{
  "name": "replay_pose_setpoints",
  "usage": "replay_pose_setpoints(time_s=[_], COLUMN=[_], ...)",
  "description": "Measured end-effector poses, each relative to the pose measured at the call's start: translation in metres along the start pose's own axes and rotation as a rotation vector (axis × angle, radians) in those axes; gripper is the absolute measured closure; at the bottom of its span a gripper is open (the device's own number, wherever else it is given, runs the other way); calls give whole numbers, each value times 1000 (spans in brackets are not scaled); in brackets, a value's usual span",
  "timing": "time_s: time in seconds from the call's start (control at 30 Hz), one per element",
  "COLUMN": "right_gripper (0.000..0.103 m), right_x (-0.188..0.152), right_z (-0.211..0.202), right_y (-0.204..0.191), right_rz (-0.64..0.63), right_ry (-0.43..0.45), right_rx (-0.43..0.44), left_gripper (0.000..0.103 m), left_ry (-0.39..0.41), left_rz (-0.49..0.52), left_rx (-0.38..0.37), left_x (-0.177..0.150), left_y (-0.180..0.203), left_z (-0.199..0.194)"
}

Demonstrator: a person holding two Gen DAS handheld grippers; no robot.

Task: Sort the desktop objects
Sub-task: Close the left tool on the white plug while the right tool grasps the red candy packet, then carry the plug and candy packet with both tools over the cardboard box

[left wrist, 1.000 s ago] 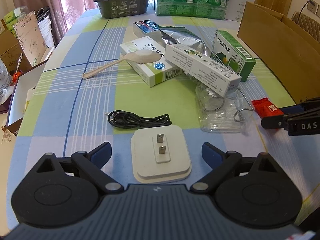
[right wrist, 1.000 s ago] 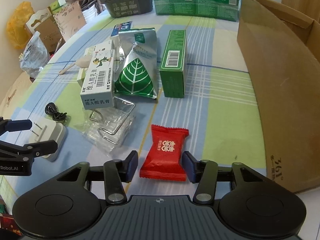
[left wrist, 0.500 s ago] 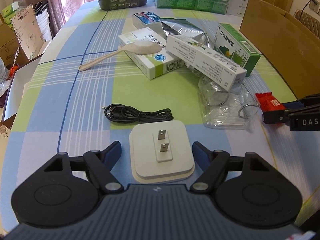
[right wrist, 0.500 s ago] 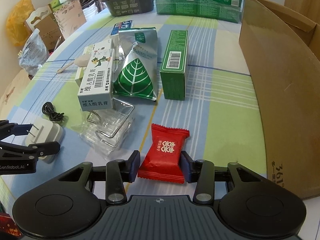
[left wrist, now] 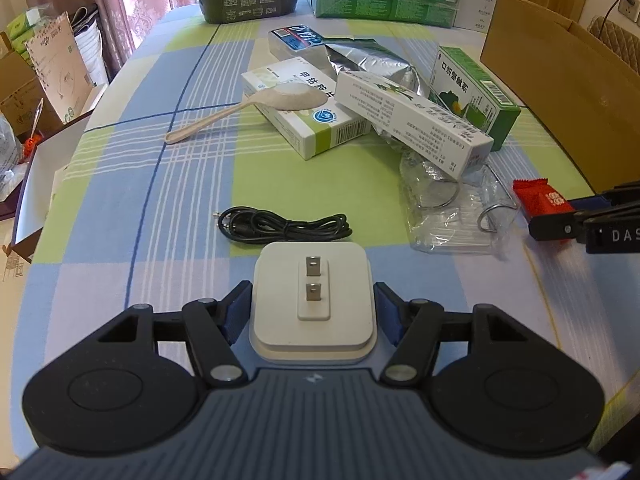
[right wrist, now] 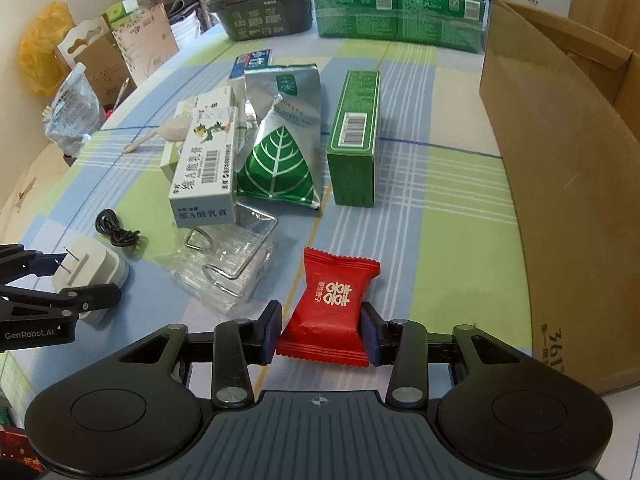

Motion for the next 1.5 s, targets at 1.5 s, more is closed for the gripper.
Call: replay_pose_setpoints(time_s=[1.5], right_gripper=[65], right_x=[39], right_z=[-180], right_y=[235], right_rz=[169], right_ry=[227], right_rx=[-160], left_gripper=[43], left_ry=[181], left_rz=[402], left_rx=[-303], left_x=[161], left_y=[338], left_z=[-61])
Point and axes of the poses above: each gripper's, at about its wrist camera, not at the fingertips, and z roughly the way its jaws point, y to its right, x to its top, the point moved 6 cm from there along z, roughly the way its jaws point, and after that the axes turned 1 degree about x, right-handed, at the moved point
